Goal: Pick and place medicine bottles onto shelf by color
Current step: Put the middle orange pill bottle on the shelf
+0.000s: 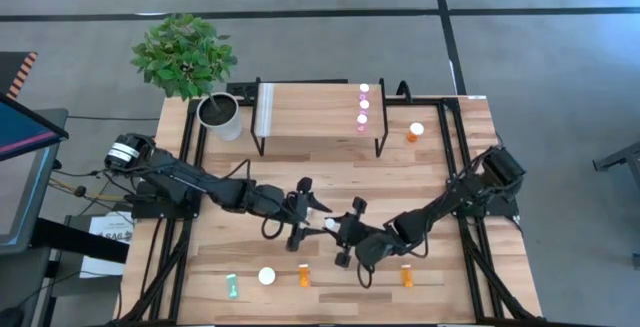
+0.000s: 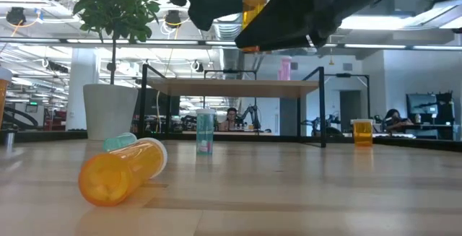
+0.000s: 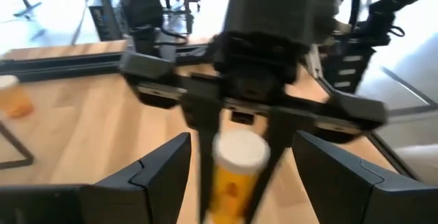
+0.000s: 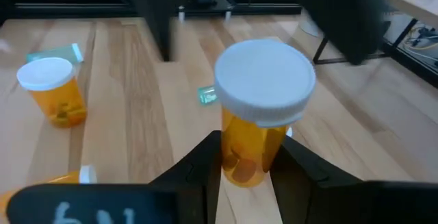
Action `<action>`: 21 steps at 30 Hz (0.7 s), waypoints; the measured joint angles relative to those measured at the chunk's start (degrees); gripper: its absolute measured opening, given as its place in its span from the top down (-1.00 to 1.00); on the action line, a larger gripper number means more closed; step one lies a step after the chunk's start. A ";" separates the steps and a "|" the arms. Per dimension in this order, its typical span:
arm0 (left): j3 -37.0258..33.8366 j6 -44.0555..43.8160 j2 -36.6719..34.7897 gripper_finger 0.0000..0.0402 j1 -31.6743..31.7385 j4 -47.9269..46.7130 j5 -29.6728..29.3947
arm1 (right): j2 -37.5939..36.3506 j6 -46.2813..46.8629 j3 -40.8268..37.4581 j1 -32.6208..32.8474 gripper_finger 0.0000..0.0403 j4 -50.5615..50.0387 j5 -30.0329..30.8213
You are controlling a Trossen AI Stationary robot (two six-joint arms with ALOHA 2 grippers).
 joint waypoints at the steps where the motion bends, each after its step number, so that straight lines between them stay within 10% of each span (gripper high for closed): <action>1: 0.00 0.00 0.00 -0.22 0.17 0.32 -0.20 | 0.00 0.00 0.00 -0.18 0.38 -0.01 -0.04; 21: -0.07 0.26 0.02 -0.20 0.49 -1.93 0.09 | 0.44 -0.29 0.00 -1.38 0.38 2.91 -1.22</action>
